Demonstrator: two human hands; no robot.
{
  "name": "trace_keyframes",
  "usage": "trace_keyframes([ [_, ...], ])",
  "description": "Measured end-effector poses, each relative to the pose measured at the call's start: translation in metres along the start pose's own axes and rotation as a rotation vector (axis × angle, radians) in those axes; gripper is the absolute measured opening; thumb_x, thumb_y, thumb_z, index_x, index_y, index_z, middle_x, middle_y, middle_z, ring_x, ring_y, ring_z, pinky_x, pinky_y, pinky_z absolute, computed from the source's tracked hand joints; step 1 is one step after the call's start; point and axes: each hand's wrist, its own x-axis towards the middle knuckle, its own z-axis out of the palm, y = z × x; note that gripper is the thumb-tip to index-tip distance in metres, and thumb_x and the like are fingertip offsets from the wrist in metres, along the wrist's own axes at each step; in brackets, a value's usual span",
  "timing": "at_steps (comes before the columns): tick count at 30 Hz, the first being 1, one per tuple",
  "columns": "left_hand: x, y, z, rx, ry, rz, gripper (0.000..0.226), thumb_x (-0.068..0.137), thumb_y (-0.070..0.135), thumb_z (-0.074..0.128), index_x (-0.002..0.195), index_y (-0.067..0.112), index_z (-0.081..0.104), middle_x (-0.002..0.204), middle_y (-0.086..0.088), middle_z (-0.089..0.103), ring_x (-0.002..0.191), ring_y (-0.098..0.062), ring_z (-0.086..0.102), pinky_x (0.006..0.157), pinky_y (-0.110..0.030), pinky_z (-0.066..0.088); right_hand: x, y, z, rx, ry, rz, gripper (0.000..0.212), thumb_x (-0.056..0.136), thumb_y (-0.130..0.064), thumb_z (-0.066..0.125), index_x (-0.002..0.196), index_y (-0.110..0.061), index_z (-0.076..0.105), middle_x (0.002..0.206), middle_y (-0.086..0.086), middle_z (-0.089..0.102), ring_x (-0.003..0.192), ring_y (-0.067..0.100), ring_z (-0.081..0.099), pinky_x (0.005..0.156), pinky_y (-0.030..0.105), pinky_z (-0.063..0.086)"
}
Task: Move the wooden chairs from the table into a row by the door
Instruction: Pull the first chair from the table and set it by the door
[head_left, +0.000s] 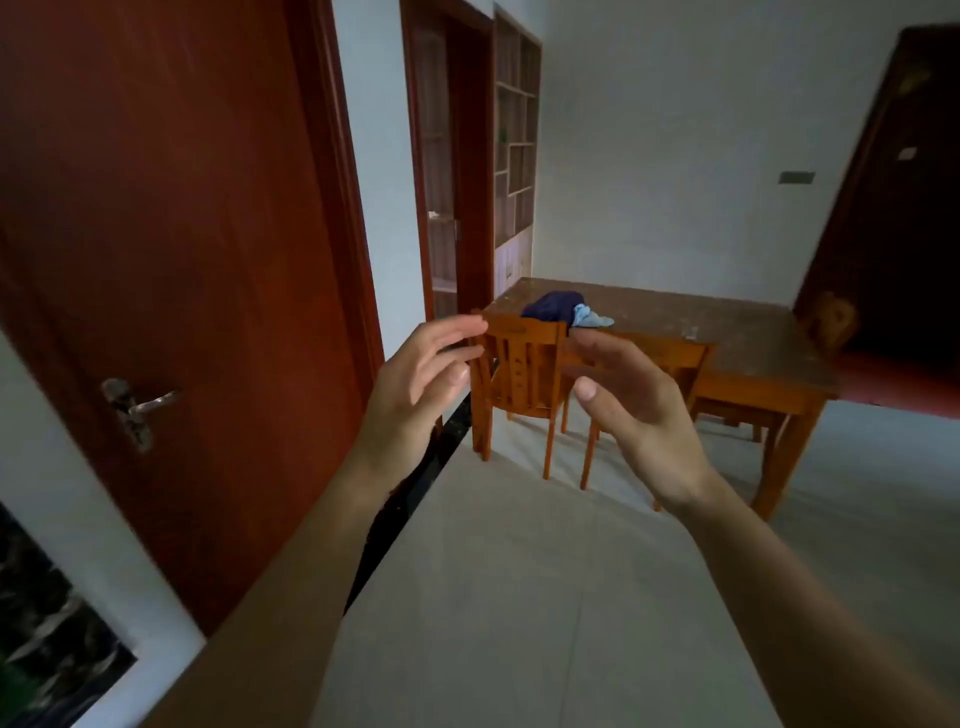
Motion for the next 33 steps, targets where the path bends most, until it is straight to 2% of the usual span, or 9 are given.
trace_keyframes([
  [5,0.063,-0.076,-0.021,-0.043,-0.001,-0.012,0.076,0.087,0.073,0.065,0.139,0.019,0.054,0.147,0.004,0.06,0.135,-0.016,0.061,0.108,-0.035,0.053,0.083,0.058,0.024,-0.044,-0.066,0.044,0.05,0.086,-0.06,0.073,0.131,-0.043,0.061,0.132,-0.031,0.067,0.124,0.0,0.066,0.094,0.014,0.054],
  [8,0.111,-0.123,-0.035,-0.036,-0.025,0.019,0.057,0.091,0.045,0.065,0.139,0.018,0.055,0.146,0.006,0.062,0.135,-0.014,0.06,0.11,-0.04,0.052,0.137,0.087,0.027,-0.056,-0.06,0.036,0.052,0.087,-0.055,0.074,0.134,-0.038,0.061,0.131,-0.027,0.068,0.123,0.002,0.067,0.096,0.018,0.056],
  [10,0.148,-0.153,-0.042,-0.043,-0.047,0.017,0.056,0.09,0.04,0.062,0.139,0.015,0.055,0.145,0.003,0.063,0.135,-0.016,0.061,0.111,-0.043,0.052,0.176,0.106,0.026,-0.056,-0.049,0.033,0.052,0.089,-0.051,0.075,0.136,-0.034,0.06,0.131,-0.026,0.069,0.124,0.002,0.067,0.097,0.019,0.056],
  [13,0.199,-0.195,-0.042,-0.052,-0.065,0.02,0.065,0.089,0.046,0.065,0.14,0.006,0.054,0.145,-0.009,0.062,0.135,-0.022,0.061,0.111,-0.049,0.051,0.224,0.134,0.025,-0.057,-0.011,0.01,0.057,0.086,-0.053,0.072,0.138,-0.031,0.059,0.132,-0.023,0.07,0.126,0.007,0.067,0.101,0.028,0.058],
  [16,0.244,-0.236,-0.035,-0.098,-0.053,0.043,0.088,0.088,0.07,0.065,0.14,0.001,0.053,0.145,-0.015,0.061,0.133,-0.028,0.062,0.11,-0.049,0.052,0.26,0.17,0.017,-0.054,0.041,0.01,0.062,0.085,-0.052,0.072,0.14,-0.027,0.058,0.136,-0.015,0.07,0.127,0.011,0.067,0.106,0.041,0.057],
  [18,0.275,-0.267,-0.028,-0.106,-0.038,0.052,0.087,0.089,0.074,0.061,0.139,0.003,0.054,0.143,-0.015,0.062,0.131,-0.029,0.064,0.108,-0.05,0.053,0.286,0.197,0.008,-0.049,0.079,0.017,0.063,0.085,-0.05,0.072,0.141,-0.024,0.058,0.137,-0.01,0.069,0.127,0.014,0.068,0.107,0.046,0.056],
  [23,0.348,-0.352,-0.007,-0.097,0.0,0.056,0.074,0.091,0.074,0.059,0.136,0.016,0.057,0.139,-0.005,0.067,0.129,-0.025,0.067,0.106,-0.045,0.056,0.358,0.275,-0.023,-0.023,0.143,0.006,0.054,0.091,-0.03,0.071,0.141,-0.017,0.058,0.137,-0.002,0.07,0.127,0.018,0.068,0.108,0.048,0.056],
  [30,0.463,-0.454,0.01,-0.031,0.035,0.012,0.069,0.095,0.07,0.058,0.136,0.015,0.06,0.137,0.009,0.069,0.128,-0.021,0.067,0.102,-0.033,0.056,0.476,0.38,-0.055,0.068,0.152,0.018,0.052,0.094,-0.027,0.07,0.141,-0.009,0.057,0.138,0.001,0.069,0.128,0.021,0.067,0.105,0.036,0.056],
  [33,0.505,-0.498,0.007,0.006,0.045,-0.01,0.066,0.096,0.068,0.057,0.135,0.014,0.06,0.137,0.01,0.069,0.127,-0.019,0.067,0.101,-0.03,0.056,0.528,0.42,-0.062,0.062,0.149,0.059,0.055,0.092,-0.034,0.071,0.14,-0.012,0.058,0.137,-0.003,0.069,0.126,0.019,0.068,0.103,0.033,0.057],
])
